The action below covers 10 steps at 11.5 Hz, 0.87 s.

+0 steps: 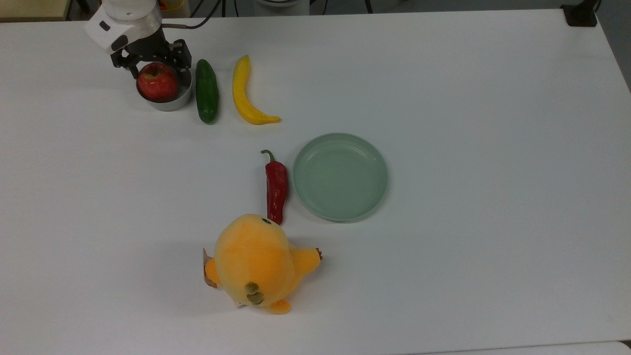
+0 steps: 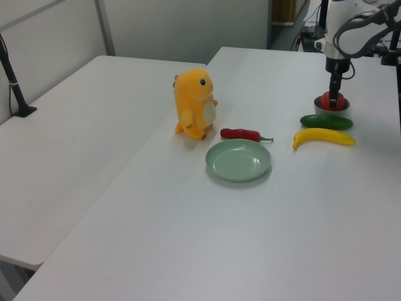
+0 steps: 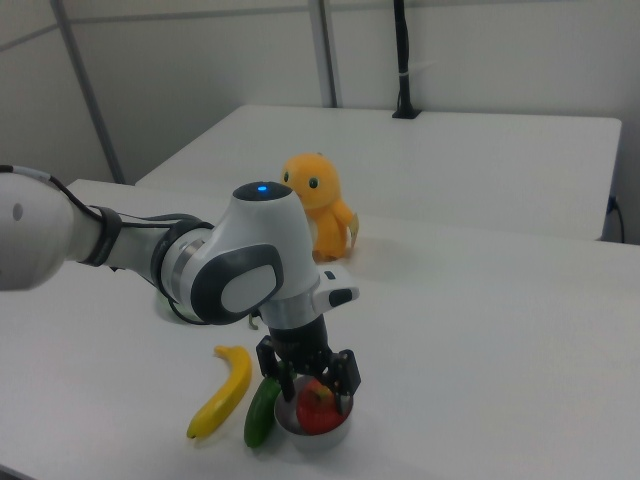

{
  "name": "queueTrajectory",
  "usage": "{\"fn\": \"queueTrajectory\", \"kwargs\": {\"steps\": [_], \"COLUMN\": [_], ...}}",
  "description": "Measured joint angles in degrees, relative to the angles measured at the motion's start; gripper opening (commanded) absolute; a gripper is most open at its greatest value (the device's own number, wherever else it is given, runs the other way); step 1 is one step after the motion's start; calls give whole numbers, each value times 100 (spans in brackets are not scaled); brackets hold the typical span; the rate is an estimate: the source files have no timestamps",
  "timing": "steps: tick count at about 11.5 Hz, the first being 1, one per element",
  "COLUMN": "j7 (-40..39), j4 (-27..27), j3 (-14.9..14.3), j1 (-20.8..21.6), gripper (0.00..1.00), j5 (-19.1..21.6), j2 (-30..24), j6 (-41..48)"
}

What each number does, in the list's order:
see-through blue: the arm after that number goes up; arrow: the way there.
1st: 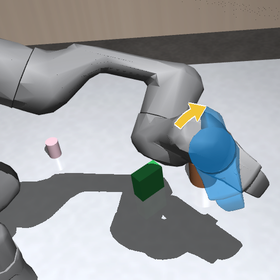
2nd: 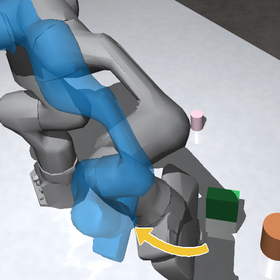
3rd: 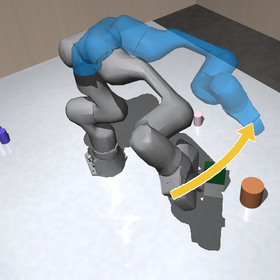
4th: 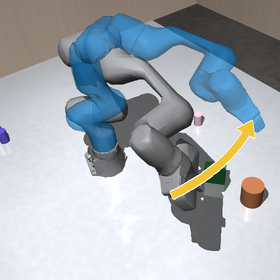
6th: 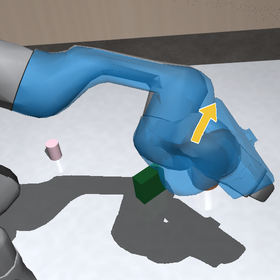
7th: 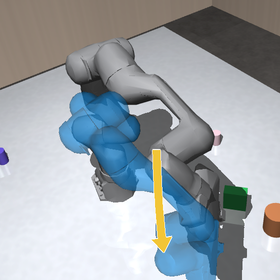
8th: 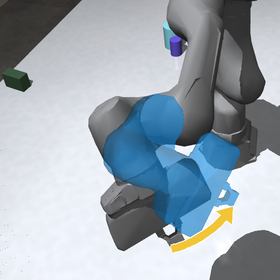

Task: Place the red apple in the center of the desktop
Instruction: 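Lower the gripper and close it around the red apple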

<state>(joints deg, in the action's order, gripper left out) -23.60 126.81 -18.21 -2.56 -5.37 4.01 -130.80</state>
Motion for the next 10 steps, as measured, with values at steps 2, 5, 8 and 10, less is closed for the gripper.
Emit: {"fn": "queueTrajectory", "kwargs": {"steps": [2, 5, 8, 10], "j7": [-51, -63, -63, -63], "j4": [1, -7, -7, -15], "j3": [0, 0, 0, -1], "j1": [0, 0, -1, -6], "gripper": [46, 13, 13, 13], "j5": [0, 0, 0, 0], "j2": [3, -6, -8, -32], "j6": [0, -1, -1, 0]}}
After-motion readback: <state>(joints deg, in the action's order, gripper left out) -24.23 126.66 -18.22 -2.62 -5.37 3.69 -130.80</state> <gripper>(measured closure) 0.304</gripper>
